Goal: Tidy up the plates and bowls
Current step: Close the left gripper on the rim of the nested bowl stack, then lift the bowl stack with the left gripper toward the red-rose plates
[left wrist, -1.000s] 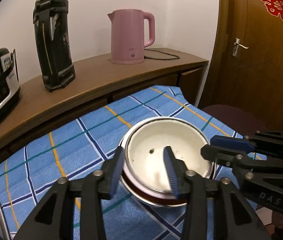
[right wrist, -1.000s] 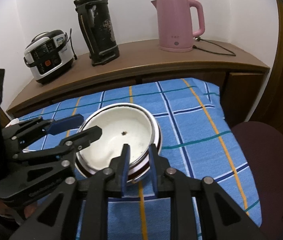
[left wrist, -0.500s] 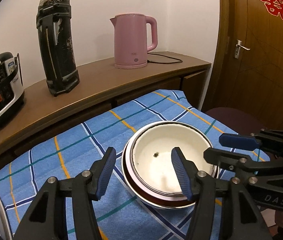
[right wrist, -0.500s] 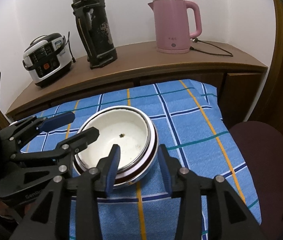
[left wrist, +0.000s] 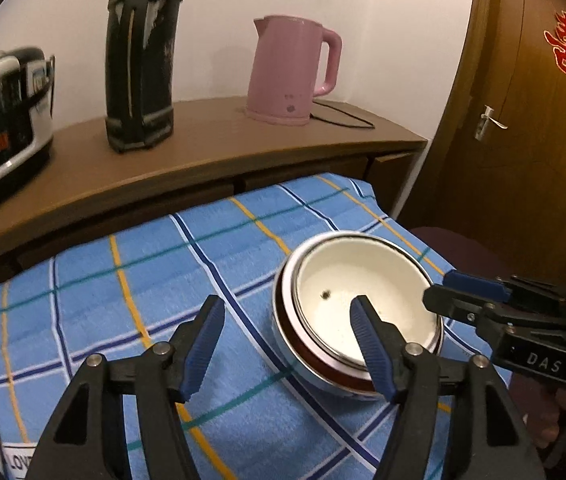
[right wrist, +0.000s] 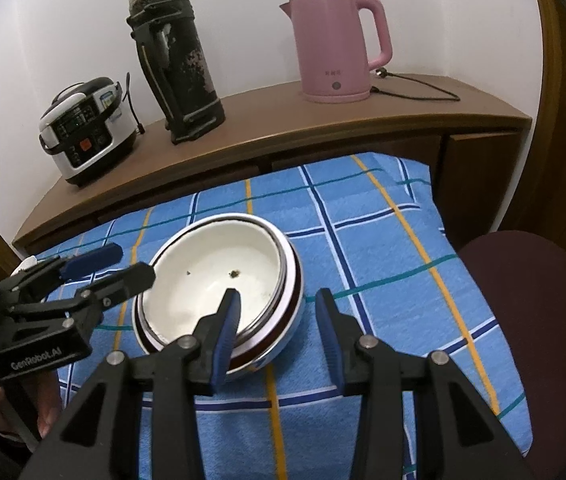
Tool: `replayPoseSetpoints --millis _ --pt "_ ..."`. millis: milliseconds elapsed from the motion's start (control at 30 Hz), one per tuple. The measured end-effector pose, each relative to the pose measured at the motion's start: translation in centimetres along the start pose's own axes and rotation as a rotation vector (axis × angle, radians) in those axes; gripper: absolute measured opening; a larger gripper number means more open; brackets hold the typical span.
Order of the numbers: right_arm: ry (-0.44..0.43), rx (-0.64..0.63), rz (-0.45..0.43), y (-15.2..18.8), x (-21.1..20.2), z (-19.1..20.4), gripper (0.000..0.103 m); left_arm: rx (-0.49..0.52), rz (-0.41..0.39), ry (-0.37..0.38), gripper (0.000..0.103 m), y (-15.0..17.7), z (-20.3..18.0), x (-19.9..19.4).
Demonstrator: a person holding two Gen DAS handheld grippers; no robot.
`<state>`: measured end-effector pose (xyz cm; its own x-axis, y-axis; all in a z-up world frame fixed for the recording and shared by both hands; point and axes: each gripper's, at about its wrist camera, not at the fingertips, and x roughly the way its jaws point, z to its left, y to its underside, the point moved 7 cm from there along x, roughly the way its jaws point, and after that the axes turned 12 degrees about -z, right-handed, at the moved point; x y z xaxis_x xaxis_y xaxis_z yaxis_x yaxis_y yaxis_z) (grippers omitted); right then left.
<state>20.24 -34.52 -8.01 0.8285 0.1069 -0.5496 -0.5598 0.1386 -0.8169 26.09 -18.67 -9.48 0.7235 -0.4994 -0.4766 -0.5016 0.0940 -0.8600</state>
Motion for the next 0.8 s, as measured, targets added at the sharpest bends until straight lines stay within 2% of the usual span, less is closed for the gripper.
replayPoseSetpoints --millis 500,567,600,800 --pt "-0.022 0.062 0.038 1.0 1.9 0.1 0.039 -0.009 0.068 0.038 0.067 1.8 -1.1 1.4" --pt "-0.010 0.056 0.035 1.0 2.1 0.1 0.034 -0.021 0.078 0.054 0.067 1.9 -1.1 1.6" --pt "-0.005 0.054 0.034 1.0 2.1 0.1 0.029 -0.031 0.082 0.064 0.065 2.0 -1.2 1.7" --pt "0.010 0.070 0.036 0.8 2.2 -0.1 0.026 -0.071 0.077 0.047 0.053 1.7 -0.6 1.4"
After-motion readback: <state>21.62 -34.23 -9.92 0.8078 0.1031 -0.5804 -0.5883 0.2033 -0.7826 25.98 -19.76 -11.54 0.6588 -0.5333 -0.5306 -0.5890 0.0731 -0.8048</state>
